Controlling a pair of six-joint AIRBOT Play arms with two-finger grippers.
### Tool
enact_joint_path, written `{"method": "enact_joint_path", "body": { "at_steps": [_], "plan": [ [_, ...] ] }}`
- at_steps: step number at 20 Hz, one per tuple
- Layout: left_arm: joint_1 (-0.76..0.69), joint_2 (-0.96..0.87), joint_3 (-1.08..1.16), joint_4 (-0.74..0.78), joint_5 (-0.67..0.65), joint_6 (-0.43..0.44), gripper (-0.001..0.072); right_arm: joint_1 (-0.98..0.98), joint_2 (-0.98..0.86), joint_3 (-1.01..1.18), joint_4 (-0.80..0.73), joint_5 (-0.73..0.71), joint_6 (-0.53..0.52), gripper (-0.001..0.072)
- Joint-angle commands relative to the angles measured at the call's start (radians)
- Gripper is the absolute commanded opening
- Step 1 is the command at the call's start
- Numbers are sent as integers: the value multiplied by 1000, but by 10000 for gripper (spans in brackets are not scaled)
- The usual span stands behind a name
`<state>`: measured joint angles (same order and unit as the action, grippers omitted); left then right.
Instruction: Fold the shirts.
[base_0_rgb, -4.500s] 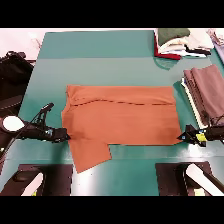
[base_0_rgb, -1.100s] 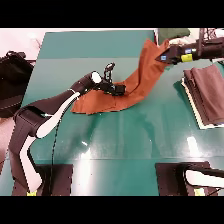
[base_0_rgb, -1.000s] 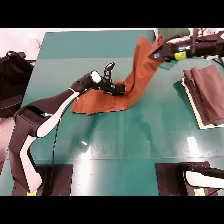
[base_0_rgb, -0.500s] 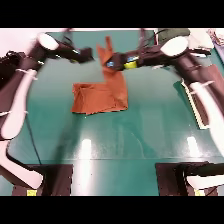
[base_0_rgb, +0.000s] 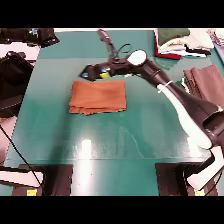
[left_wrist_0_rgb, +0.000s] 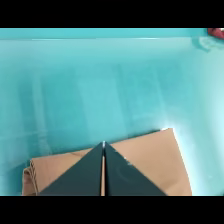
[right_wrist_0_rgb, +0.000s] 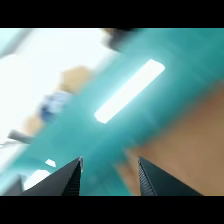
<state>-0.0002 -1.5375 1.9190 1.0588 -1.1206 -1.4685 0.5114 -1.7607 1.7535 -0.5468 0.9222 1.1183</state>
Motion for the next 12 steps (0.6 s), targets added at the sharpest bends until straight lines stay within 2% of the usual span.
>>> {"method": "enact_joint_path", "body": {
  "at_steps": [1,2,4,5,6,9,12],
  "plan": [
    [-28,9,1,13,-19,14,25,-161,90,-198,-191,82,110,407],
    [-42,9,1,13,-17,29,25,-222,121,-285,-234,91,151,407],
    [-74,8,1,17,-15,39,25,-326,152,-430,-218,92,183,417],
    [-87,8,0,18,-13,45,25,-366,151,-489,-180,93,183,534],
    [-99,8,0,19,-11,61,25,-390,140,-533,-144,93,183,591],
    [-119,8,0,15,9,63,25,-388,80,-573,-20,85,176,591],
    [-119,8,0,14,0,63,25,-313,9,-515,27,51,160,572]
  ]
}}
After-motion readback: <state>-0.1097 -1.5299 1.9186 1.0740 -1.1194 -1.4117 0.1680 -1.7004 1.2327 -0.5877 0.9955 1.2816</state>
